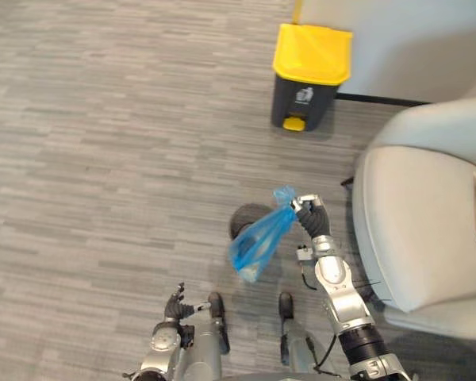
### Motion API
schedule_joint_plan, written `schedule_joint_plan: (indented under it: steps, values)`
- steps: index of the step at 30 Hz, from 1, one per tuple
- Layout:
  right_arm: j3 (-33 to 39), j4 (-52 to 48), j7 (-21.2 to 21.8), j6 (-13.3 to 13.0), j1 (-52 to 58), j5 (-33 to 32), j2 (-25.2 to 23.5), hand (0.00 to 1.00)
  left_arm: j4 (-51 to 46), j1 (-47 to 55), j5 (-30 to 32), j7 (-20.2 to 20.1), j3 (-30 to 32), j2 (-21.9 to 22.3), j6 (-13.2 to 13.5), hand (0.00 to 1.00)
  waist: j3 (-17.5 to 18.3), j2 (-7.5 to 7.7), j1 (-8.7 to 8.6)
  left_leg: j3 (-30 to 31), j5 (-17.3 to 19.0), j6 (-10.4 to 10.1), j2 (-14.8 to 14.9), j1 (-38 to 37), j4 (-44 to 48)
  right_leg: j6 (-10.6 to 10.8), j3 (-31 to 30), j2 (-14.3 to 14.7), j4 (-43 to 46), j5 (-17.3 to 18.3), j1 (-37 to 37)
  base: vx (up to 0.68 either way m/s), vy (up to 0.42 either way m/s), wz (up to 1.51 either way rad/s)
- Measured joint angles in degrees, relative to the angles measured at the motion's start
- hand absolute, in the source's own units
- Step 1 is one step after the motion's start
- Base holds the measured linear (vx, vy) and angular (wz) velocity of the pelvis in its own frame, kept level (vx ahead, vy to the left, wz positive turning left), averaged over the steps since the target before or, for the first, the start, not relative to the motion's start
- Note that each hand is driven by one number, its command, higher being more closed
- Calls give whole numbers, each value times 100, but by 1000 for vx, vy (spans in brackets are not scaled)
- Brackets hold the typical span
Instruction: Gather rubbish on tea table into small bin, then transfer packed bag to large trash can.
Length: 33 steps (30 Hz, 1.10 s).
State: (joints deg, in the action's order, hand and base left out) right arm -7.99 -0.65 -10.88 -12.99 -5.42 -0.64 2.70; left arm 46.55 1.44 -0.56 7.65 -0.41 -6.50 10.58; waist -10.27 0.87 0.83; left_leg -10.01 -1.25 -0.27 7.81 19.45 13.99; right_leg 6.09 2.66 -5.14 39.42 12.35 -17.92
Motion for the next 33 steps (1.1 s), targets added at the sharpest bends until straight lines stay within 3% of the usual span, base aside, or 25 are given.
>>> schedule_joint_plan:
  steps: [1, 2, 3, 4, 6, 7, 8, 9, 10, 11, 12, 13, 16, 18, 19, 20, 23, 27, 28, 33]
  values:
    - [-126, -123, 4, -71, -39, -100, -1, 100, -260, 155, -2, 4, -2, 2, -1, 0, -15, 59, 48, 56, -19, -28, -62, 27, 122, 36, -99, -15, 9, 230, 113, -152, -135, 43]
    - [-257, -187, 31, -114, -94, -165, 10, 100, -537, 295, -16, 13, 1, 9, -3, 0, -1, 26, 105, 146, -98, -143, -139, 38, 42, 127, -88, 30, -409, 354, 278, -163, -105, 28]
    - [-292, -235, 54, -127, -98, -193, 28, 100, -707, 391, -38, 11, -21, 20, 3, 0, 32, 14, 184, 170, -120, -193, -140, 32, -83, 80, -79, 68, -825, 426, 414, -144, -92, -12]
    - [-351, -324, 105, -204, -214, -303, 127, 100, -993, 525, -51, 12, -71, 122, 52, 0, 49, -73, 344, 202, -220, -257, -56, 105, -351, -225, -42, 254, -1473, 459, 563, -180, -77, -13]
    - [-405, -378, 100, -244, -411, -504, 231, 100, -1435, 719, -102, 18, -186, 242, 88, 0, 35, -249, 322, 376, -568, -284, 51, 215, -691, -401, 90, 424, -1593, 239, 408, -214, -88, 14]
    - [-436, -412, 95, -242, -508, -616, 350, 100, -1935, 909, -113, 16, -369, 309, 86, 0, 45, -372, 327, 531, -946, -473, 206, 207, -1002, -491, 216, 592, -1586, 136, 346, -247, -193, 32]
    - [-488, -418, 83, -237, -694, -667, 468, 100, -2555, 1077, -168, 16, -637, 325, 103, 0, 26, -459, 326, 650, -1053, -606, 306, 195, -1222, -596, 330, 716, -1619, 30, 341, -232, -207, 37]
    - [-527, -424, 86, -237, -785, -701, 529, 100, -2800, 1090, -205, 13, -780, 289, 124, 0, 33, -484, 321, 680, -918, -759, 316, 187, -1343, -625, 457, 721, -1673, -31, 352, -233, -175, 67]
    - [-571, -441, 105, -237, -971, -788, 600, 100, -3085, 907, -219, -3, -984, 174, 143, 0, 25, -421, 306, 575, -351, -894, 251, 281, -1253, -769, 676, 529, -1895, -174, 382, -154, -59, 73]
    - [-601, -444, 110, -237, -1088, -801, 662, 100, -3184, 776, -218, -8, -1081, 174, 181, 0, -15, -364, 295, 504, -259, -673, 201, 410, -882, -801, 748, 409, -1927, -199, 393, -233, -83, 99]
    - [-670, -485, 121, -232, -1312, -836, 781, 100, -3400, 514, -206, -15, -1234, 179, 288, 0, -60, -287, 281, 359, -45, -353, 33, 490, 343, -793, 849, 113, -2114, -371, 507, -194, -61, 68]
    - [-739, -543, 143, -235, -1333, -839, 836, 100, -3499, 482, -201, -16, -1249, 173, 301, 0, -50, -304, 254, 332, 43, -283, 32, 389, 623, -785, 859, 71, -2240, -452, 579, -176, -53, 51]
    - [-1059, -770, 403, -245, -1389, -971, 1105, 100, -3913, 359, -84, 24, -1269, 125, 513, 0, 109, -522, 106, 323, 430, -259, 225, -344, 762, -714, 959, 173, -2991, -911, 887, -99, 44, 18]
    - [-1127, -777, 566, -247, -1569, -1027, 1161, 100, -3939, 22, 113, 30, -1348, 104, 557, 0, 276, -720, -17, 316, 399, -457, 227, -979, -433, -600, 993, 267, -3336, -1142, 847, -62, 113, 15]
    - [-1112, -764, 618, -243, -1647, -1029, 1122, 100, -3928, -310, 275, 34, -1452, 56, 556, 0, 292, -711, -3, 256, 167, -762, 204, -1241, -1111, -531, 994, 267, -3392, -1242, 748, -91, 138, 11]
    - [-1148, -761, 636, -213, -1680, -1041, 1086, 100, -3927, -558, 423, 108, -1585, -38, 553, 0, 274, -540, 13, 191, 4, -714, 153, -1301, -1328, -489, 973, 228, -3524, -1379, 751, -96, 112, 0]
    - [-1638, -762, 886, -173, -1700, -1039, 880, 100, -3927, -766, 876, 152, -1859, -186, 484, 0, 407, -255, 2, 179, -74, -649, 2, -1397, -1414, -422, 941, 162, -3768, -1578, 899, -42, 95, -3]
    - [-2163, -761, 1059, -90, -2007, -1068, 624, 100, -3892, -971, 1103, 353, -2051, -135, 423, 0, 469, -209, 12, 120, -115, -590, -103, -1562, -1518, -374, 844, 89, -3961, -1712, 1077, -8, 79, -4]
    - [-2287, -758, 1111, -18, -2113, -1083, 576, 100, -3779, -1092, 1126, 406, -2073, -130, 433, 100, 524, -184, 19, 105, -129, -573, -110, -1514, -1518, -361, 816, 98, -4093, -1803, 1084, -33, 32, -5]
    - [-2925, -645, 1117, 252, -2201, -1280, 554, 100, -2994, -1524, 1331, 644, -2218, -30, 293, 100, 579, -178, 10, 88, -149, -574, -94, -1596, -1508, -424, 773, 182, -4281, -1938, 1237, -30, 5, -6]
